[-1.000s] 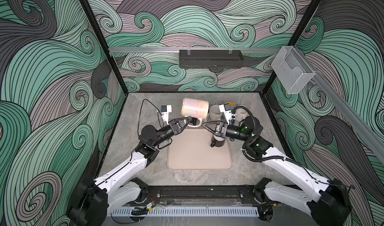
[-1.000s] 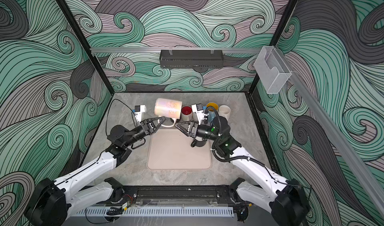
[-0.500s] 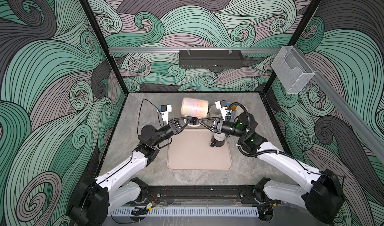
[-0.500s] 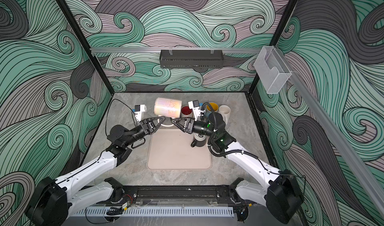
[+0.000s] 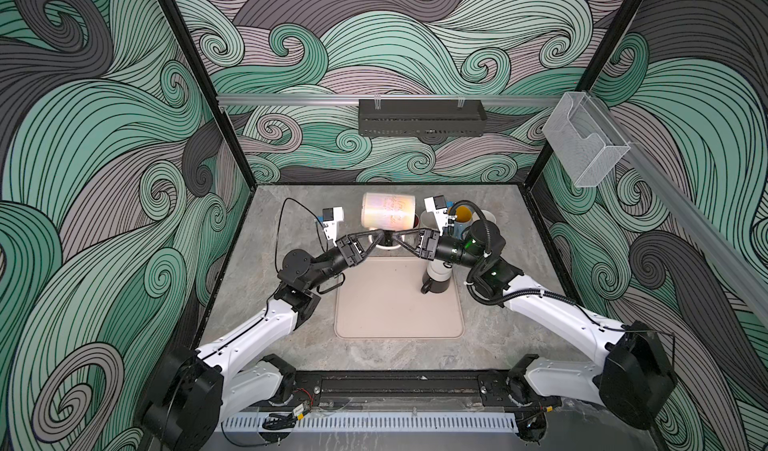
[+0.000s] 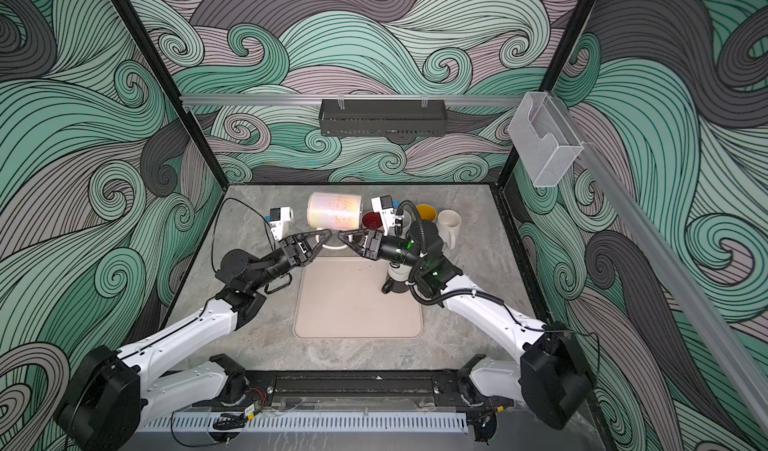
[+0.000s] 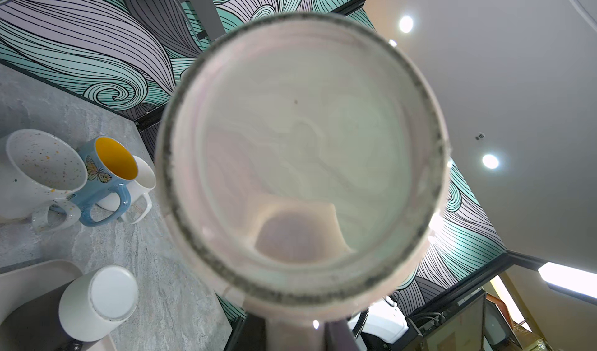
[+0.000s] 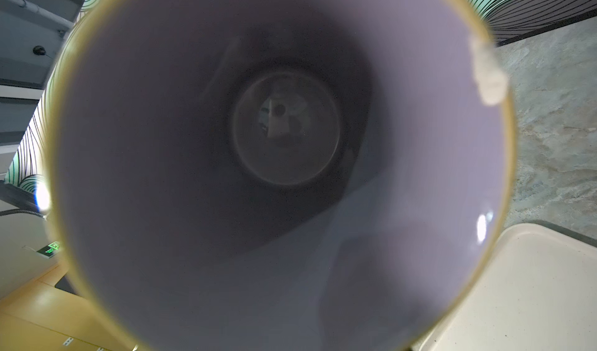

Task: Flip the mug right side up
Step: 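Grasp the pink mug with the right gripper from the left gripper, then open the left gripper and draw back while the right carries the mug away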

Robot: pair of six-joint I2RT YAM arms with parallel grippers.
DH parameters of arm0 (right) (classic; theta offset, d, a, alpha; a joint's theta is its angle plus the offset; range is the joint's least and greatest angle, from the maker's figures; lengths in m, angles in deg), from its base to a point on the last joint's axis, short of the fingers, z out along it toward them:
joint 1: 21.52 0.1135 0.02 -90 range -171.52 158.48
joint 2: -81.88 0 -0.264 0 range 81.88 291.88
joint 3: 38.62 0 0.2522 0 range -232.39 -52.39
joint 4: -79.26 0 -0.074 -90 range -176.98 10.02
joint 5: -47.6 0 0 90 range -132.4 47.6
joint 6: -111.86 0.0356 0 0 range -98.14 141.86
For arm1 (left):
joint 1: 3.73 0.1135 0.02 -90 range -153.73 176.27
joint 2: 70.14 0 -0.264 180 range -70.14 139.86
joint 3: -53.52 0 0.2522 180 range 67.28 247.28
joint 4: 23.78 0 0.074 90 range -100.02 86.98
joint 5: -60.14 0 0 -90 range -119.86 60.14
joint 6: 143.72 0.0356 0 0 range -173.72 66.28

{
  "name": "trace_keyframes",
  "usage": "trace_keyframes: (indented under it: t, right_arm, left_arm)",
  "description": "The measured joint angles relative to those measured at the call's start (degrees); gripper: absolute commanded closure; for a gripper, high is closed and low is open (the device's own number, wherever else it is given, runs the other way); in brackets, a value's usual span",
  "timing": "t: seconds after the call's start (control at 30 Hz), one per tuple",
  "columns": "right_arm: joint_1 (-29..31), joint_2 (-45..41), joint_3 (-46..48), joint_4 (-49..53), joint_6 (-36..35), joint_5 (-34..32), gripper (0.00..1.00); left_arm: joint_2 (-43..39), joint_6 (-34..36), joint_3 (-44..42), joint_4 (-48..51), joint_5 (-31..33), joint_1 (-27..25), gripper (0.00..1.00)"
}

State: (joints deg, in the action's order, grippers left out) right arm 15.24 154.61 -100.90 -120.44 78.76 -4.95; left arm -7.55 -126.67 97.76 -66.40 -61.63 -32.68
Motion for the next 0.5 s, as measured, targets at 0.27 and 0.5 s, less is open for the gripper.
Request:
trace_keyframes:
  t: [0.27, 0.5]
  right_arm:
    - [0.04, 2.19, -2.45, -2.40, 1.27, 0.04, 0.64]
    - [0.72, 3.87, -3.48, -3.30, 2.01, 0.13, 0.71]
  left_arm:
    - [0.33, -0.33, 0.00, -1.92, 0.00, 0.00, 1.00]
    - [0.35, -0.59, -0.20, -1.90, 0.02, -0.02, 1.00]
